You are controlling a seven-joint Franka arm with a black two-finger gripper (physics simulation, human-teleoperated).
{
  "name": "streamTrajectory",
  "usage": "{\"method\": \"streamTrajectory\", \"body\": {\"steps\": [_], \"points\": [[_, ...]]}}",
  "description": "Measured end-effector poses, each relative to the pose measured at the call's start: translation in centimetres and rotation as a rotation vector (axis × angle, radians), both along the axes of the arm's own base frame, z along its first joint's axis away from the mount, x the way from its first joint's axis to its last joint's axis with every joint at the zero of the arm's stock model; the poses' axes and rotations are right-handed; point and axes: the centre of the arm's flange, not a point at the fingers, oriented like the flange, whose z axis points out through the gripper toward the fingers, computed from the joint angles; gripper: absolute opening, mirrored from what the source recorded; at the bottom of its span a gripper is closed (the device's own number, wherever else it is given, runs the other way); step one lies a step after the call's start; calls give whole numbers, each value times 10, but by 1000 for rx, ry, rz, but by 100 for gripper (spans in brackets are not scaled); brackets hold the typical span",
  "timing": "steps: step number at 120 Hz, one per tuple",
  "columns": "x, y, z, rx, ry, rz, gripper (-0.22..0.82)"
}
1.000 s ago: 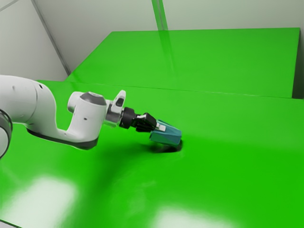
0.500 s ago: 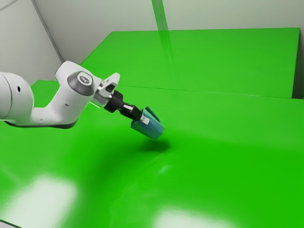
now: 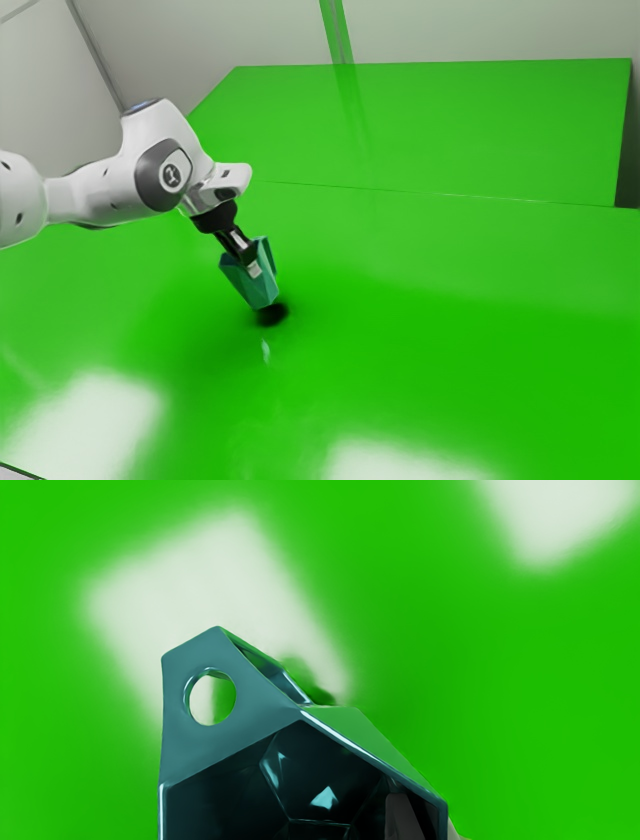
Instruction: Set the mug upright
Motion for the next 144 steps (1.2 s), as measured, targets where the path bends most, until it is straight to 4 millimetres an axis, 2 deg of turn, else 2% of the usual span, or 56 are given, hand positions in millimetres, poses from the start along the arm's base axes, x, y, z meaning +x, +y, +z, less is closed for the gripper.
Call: {"method": "streamTrajectory", "body": {"steps": [19, 34, 63, 72, 144], "points": [[-15, 1, 7, 66, 18, 34, -18], [-28, -18, 10, 104, 27, 37, -18], [-47, -34, 7, 152, 38, 95, -18], [-53, -36, -1, 170, 39, 115, -18], [-48, -42, -28, 197, -47, 268, -18]]}}
